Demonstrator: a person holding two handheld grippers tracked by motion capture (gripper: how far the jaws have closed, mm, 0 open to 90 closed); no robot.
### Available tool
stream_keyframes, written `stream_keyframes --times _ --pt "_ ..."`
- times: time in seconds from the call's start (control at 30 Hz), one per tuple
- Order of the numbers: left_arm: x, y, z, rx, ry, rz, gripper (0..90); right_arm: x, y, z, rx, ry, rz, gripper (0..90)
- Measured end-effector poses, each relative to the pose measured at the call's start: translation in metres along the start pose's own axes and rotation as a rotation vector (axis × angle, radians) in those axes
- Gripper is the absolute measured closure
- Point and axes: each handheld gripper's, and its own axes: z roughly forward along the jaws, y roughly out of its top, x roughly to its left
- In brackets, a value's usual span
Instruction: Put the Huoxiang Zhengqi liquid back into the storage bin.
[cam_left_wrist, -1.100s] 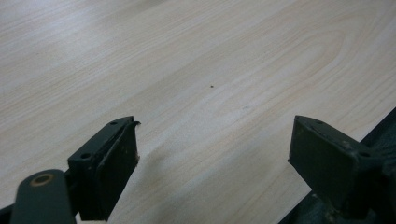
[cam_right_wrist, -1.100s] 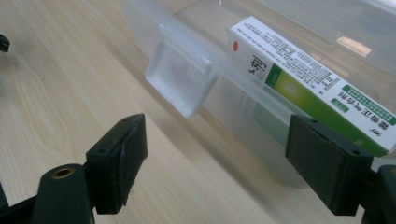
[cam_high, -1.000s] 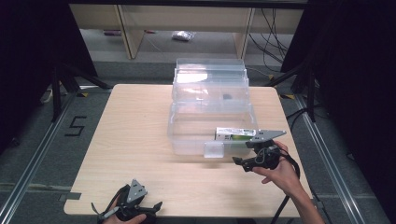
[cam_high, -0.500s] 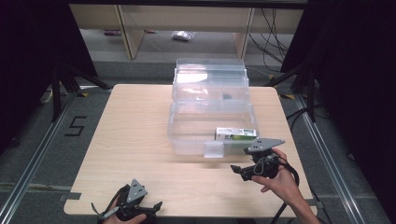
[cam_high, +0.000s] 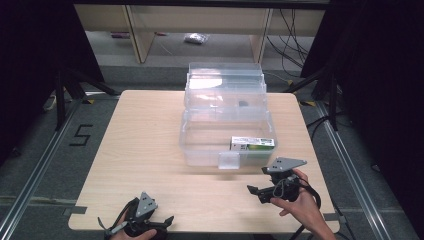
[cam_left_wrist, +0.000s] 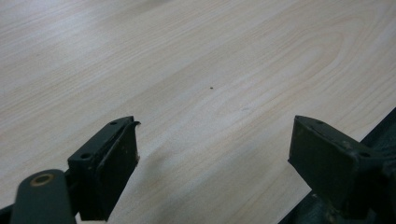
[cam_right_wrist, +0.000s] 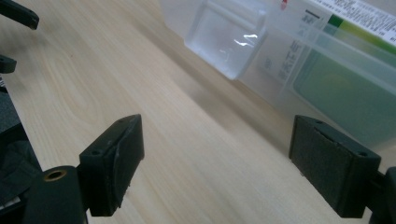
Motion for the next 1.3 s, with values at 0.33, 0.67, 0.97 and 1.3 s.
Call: stream_keyframes --times 0.33,0.67,0.97,1.3 --pt "-0.002 0.0 0.0 -0.009 -0.009 -0.013 14.9 0.005 -0.013 0.006 0.005 -0.012 0.008 18.9" --pt "0.0 0.0 -0.002 0.01 -0.002 0.018 14.9 0.012 -0.032 0.009 0.012 -0.008 0.072 17.9" --pt "-0.001 0.0 -0.003 0.016 -0.01 0.034 15.0 0.014 -0.05 0.011 0.024 -0.006 0.066 16.4" --pt "-0.002 0.0 -0.002 -0.008 -0.005 0.008 14.9 0.018 -0.061 0.012 0.062 -0.022 0.075 16.3"
